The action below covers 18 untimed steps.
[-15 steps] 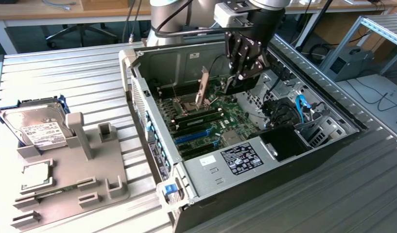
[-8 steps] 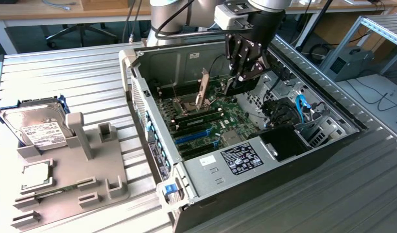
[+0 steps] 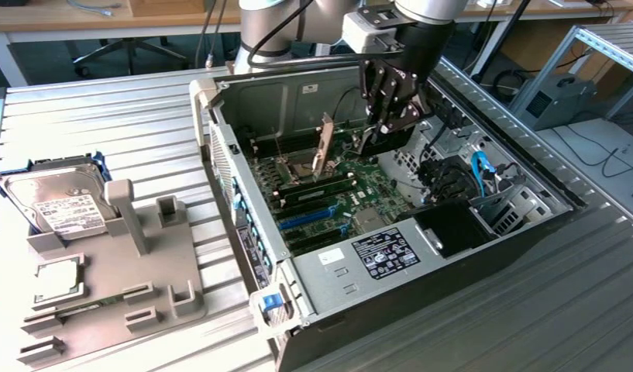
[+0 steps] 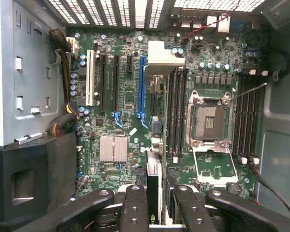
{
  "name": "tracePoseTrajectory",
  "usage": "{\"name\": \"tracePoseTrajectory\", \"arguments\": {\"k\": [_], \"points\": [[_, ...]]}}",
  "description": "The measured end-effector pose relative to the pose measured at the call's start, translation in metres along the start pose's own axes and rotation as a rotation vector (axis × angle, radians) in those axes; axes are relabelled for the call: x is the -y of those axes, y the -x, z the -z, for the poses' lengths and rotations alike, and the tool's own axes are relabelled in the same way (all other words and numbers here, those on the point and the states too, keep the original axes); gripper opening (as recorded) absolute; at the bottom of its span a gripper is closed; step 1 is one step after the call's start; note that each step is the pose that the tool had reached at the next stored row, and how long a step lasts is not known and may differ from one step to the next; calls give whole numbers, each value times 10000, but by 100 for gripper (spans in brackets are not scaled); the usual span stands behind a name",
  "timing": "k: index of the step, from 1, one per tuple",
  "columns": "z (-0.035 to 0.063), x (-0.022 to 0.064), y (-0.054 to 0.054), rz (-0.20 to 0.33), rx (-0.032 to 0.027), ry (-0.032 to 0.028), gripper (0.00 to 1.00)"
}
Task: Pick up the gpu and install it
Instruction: 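Insert the gpu into the slot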
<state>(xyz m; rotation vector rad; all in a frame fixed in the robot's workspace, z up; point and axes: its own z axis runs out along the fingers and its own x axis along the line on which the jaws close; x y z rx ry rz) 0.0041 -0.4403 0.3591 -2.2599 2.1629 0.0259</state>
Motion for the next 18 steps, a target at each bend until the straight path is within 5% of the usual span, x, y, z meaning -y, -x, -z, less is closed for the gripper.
{"name": "tracePoseTrajectory", "arguments": {"k": [18], "points": [[-45, -11, -15, -1, -94, 4, 26]]}}
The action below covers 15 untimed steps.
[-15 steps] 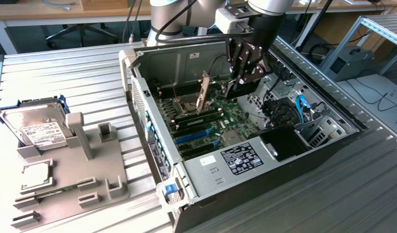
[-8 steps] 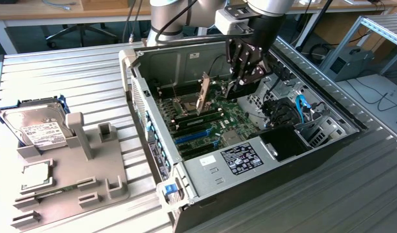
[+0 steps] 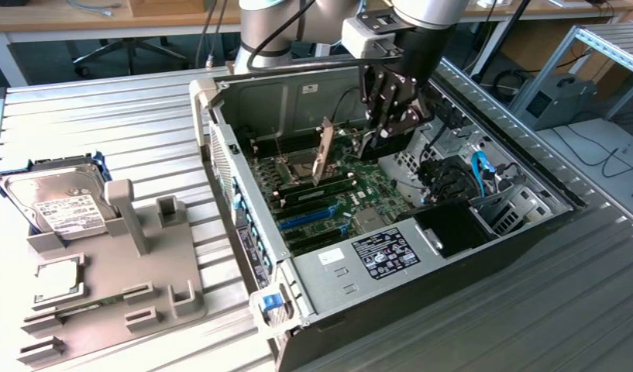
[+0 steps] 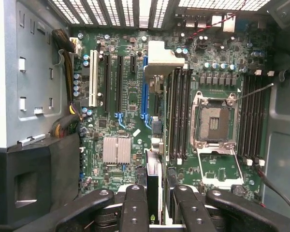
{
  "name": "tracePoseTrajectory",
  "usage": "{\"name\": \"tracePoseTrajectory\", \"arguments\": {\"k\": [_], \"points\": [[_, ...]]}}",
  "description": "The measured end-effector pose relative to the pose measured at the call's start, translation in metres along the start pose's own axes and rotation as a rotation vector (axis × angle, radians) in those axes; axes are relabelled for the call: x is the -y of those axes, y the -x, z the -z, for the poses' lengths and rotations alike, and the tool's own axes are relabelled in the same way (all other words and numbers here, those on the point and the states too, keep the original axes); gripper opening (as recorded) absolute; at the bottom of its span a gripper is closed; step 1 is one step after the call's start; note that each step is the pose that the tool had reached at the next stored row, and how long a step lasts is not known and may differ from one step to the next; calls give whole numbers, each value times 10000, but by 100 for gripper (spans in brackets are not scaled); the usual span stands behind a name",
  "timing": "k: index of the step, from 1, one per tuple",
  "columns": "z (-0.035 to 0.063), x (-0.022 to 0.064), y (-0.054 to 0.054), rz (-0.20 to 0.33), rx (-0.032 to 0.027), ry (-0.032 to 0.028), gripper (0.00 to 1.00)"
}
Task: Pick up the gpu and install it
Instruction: 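Insert the gpu into the slot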
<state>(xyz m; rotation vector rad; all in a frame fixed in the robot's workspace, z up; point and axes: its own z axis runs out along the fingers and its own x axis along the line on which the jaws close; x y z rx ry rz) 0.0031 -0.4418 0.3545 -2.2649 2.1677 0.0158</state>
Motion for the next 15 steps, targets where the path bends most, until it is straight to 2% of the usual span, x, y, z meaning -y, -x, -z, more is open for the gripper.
{"name": "tracePoseTrajectory", "arguments": {"k": [15], "points": [[-75, -3, -1, -1, -35, 1, 26]]}}
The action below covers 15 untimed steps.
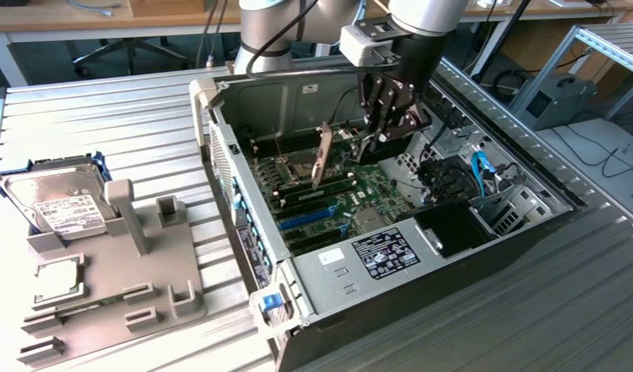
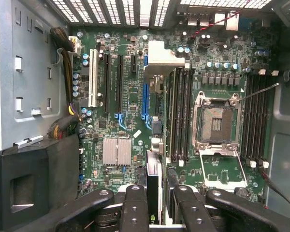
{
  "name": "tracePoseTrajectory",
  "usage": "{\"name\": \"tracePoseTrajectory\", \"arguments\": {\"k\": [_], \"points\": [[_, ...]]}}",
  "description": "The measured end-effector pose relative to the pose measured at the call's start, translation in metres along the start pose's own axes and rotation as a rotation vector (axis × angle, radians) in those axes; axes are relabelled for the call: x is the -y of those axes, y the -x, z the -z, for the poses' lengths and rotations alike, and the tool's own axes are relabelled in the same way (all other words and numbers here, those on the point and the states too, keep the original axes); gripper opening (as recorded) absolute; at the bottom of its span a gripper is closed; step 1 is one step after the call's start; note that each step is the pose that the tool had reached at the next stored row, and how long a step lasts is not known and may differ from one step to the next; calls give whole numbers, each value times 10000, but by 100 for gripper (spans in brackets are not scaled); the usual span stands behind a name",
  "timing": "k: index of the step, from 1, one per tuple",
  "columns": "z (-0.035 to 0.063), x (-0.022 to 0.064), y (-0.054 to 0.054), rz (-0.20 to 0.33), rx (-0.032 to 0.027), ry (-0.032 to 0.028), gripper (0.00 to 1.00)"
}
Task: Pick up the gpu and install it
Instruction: 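Insert the gpu into the slot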
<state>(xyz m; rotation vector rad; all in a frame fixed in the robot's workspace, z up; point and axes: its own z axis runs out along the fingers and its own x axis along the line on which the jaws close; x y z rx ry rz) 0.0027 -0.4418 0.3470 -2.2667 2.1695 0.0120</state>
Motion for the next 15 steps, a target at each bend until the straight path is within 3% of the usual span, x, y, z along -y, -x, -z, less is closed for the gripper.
{"name": "tracePoseTrajectory", "arguments": {"k": [15], "points": [[-72, -24, 0, 0, -22, 1, 26]]}}
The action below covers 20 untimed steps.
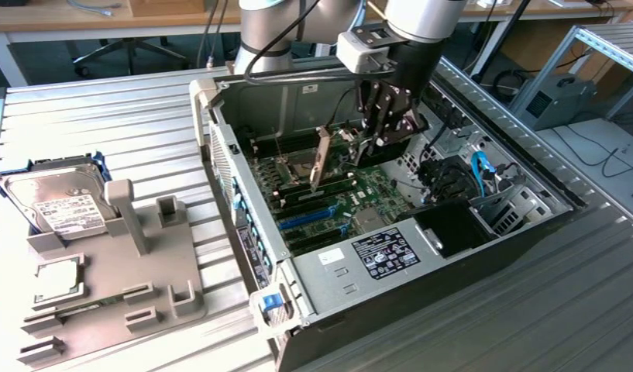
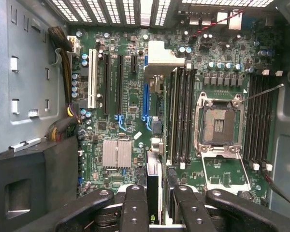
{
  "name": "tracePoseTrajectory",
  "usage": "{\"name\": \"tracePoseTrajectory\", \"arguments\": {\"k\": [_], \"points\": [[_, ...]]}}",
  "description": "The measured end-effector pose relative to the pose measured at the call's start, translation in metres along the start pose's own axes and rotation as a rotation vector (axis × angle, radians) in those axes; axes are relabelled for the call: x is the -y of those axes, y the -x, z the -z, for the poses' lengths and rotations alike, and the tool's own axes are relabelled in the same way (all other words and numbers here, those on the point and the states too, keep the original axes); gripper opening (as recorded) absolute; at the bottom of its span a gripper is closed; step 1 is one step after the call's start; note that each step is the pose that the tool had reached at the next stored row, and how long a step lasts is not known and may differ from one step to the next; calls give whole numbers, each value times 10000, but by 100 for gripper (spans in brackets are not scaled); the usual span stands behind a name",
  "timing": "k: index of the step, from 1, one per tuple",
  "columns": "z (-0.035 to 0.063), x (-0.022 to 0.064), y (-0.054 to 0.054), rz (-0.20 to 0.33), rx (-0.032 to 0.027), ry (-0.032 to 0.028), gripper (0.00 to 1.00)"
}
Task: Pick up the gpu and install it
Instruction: 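Insert the gpu into the slot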
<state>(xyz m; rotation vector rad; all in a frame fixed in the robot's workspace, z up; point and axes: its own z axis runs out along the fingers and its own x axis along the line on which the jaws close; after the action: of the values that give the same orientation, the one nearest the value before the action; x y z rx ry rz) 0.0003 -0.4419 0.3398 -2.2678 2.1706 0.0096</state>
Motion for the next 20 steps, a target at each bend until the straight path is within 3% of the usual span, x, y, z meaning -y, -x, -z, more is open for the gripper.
{"name": "tracePoseTrajectory", "arguments": {"k": [7, 13, 20], "points": [[-45, -57, 2, -5, 0, 0, 26], [-84, -66, 3, -574, -1, -3, 26], [-95, -148, -52, -580, 1, -4, 26]]}}
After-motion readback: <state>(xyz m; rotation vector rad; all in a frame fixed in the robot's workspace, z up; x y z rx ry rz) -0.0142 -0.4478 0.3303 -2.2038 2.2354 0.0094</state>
